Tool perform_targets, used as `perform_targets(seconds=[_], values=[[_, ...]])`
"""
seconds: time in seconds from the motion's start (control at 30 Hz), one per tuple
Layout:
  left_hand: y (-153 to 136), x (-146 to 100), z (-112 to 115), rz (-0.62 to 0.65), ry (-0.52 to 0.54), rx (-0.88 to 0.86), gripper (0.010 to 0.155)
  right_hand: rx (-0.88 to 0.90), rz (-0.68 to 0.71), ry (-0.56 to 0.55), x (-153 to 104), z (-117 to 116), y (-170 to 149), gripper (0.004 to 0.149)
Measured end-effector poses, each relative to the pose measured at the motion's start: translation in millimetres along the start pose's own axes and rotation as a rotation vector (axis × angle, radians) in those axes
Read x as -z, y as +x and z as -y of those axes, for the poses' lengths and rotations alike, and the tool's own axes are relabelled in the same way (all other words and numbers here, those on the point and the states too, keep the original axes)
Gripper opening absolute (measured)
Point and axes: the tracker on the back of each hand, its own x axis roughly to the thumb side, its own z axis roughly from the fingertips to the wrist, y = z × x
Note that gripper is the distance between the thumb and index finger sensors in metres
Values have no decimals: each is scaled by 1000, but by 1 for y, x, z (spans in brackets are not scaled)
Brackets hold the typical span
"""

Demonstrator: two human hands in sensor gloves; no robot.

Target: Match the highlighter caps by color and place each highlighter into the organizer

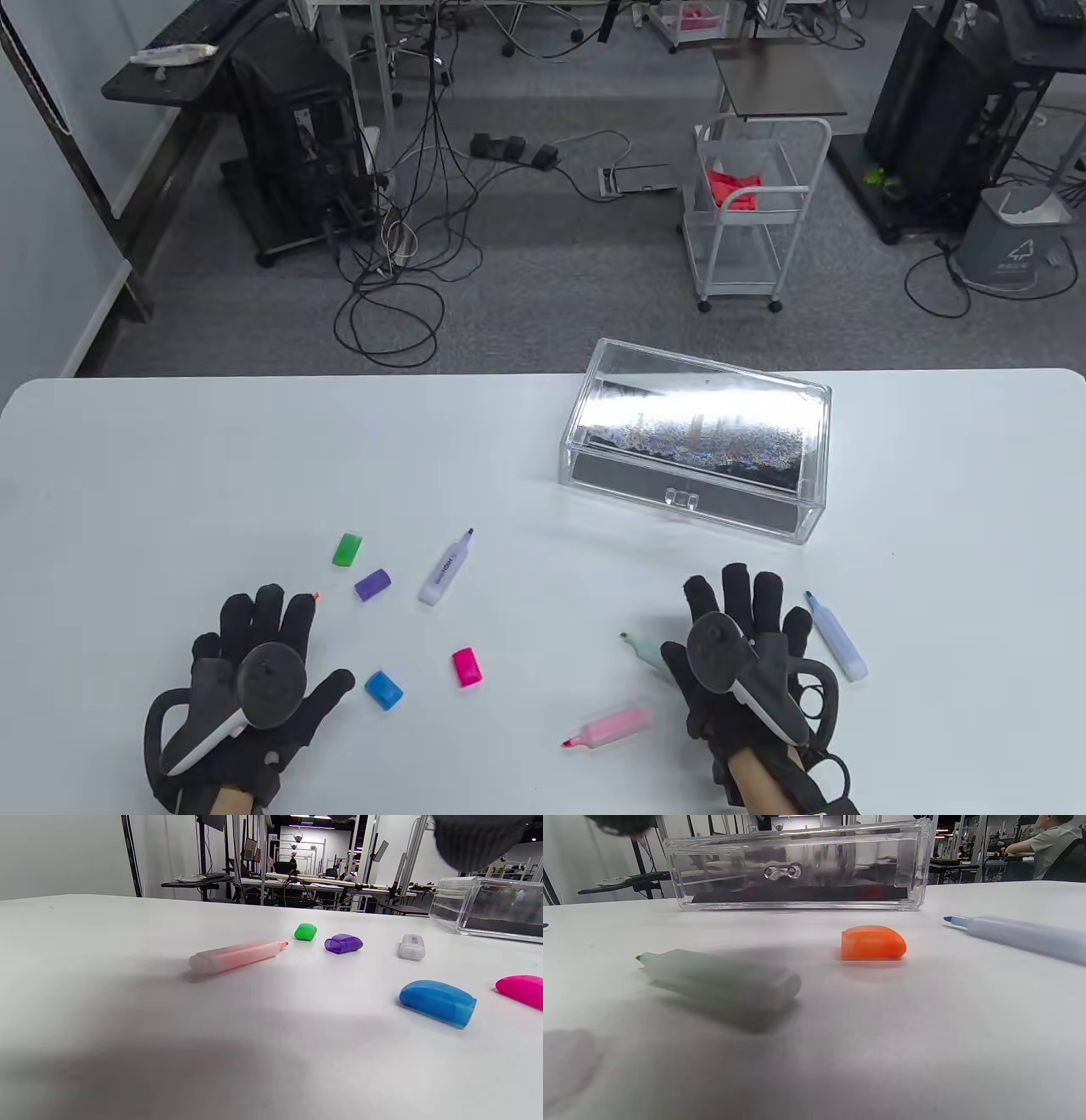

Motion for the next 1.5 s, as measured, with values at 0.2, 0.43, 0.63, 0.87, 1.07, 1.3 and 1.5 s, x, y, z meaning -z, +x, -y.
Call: perform_targets(seconds=[0.2,0.43,0.63,0.87,1.07,1.3,1.5], values=[[-4,0,0,-24,0,-10,92,109,3,-10,-2,7,-6,75],[-8,0,0,-54,-3,-11,92,446,-93,-4,24,27,-21,68],[-8,-4,-1,-78,-1,-2,92,669,-298,87,79,24,-29,65],[-10,-6,0,-101,-7,-3,92,725,-471,146,129,1,-28,64],[-16,-5,4,-117,-28,-29,92,756,-554,183,152,-20,-33,64],[-20,-8,5,-133,-31,-33,92,878,-603,210,172,-35,-39,60],[-22,-10,7,-152,-38,-36,92,995,-658,246,181,-51,-41,52]])
